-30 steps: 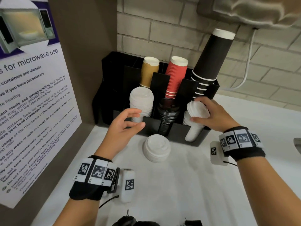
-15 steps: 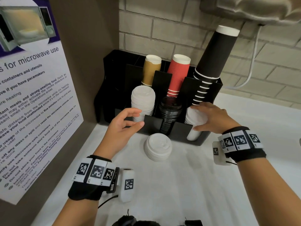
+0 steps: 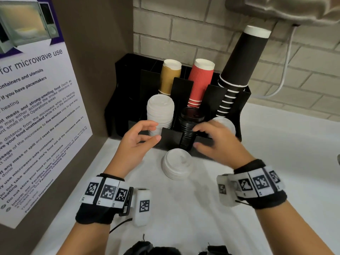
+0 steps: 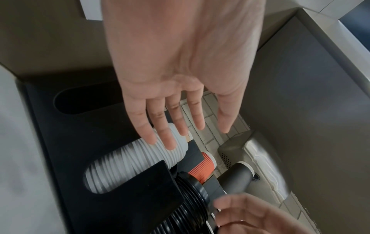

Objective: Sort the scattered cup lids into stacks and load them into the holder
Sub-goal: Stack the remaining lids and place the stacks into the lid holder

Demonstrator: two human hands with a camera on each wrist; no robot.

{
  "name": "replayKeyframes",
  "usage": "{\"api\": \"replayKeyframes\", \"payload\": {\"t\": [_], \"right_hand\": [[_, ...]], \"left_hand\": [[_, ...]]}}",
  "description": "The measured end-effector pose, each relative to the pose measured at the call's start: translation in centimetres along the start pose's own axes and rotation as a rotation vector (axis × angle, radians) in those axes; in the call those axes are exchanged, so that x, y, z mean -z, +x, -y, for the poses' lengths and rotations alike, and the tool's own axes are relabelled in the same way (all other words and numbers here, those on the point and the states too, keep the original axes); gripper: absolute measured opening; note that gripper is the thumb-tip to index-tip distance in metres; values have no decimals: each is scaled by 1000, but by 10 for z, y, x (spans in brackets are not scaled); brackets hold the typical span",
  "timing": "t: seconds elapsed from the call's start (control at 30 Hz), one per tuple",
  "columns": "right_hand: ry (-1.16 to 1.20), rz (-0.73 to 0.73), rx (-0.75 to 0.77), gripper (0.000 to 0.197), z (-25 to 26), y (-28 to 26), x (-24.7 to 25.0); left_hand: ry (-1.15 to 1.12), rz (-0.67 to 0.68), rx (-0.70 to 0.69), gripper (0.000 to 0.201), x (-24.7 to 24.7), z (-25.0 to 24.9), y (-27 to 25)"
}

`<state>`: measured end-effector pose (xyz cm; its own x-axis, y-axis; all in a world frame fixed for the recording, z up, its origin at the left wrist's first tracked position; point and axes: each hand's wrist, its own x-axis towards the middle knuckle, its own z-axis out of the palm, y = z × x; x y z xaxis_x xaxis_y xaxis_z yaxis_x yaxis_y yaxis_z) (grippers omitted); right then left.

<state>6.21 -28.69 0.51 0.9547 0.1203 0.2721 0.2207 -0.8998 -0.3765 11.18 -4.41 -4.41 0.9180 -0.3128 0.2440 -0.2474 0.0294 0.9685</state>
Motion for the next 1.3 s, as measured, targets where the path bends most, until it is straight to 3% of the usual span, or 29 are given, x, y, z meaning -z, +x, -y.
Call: {"api": "replayKeyframes", "payload": {"t": [0.07, 0.17, 0.3, 0.7, 0.9, 1.0, 1.1, 1.3], "right_hand": [[47, 223, 4, 48, 16, -1, -19], [-85, 529, -124, 73, 25, 0, -48], [-179, 605, -220, 90, 27, 4, -68], [-166, 475, -231, 83, 21, 7, -75], [93, 321, -237, 73, 22, 1, -48], [372, 178, -213, 65, 27, -1, -32], [653, 136, -193, 61, 39, -6, -21], [839, 146, -156, 66, 46, -14, -16]], "left_hand": [[0, -3, 2, 31, 1, 1, 0], [-6, 3, -1, 31, 2, 0, -1], [-11, -2, -11, 31, 4, 0, -1], [-20, -3, -14, 30, 5, -1, 0], [-26, 5, 14, 31, 1, -5, -2], [-54, 140, 67, 61, -5, -7, -5], [-52, 282, 85, 96, -17, -8, -9], [-182, 285, 64, 96, -30, -14, -12]]}}
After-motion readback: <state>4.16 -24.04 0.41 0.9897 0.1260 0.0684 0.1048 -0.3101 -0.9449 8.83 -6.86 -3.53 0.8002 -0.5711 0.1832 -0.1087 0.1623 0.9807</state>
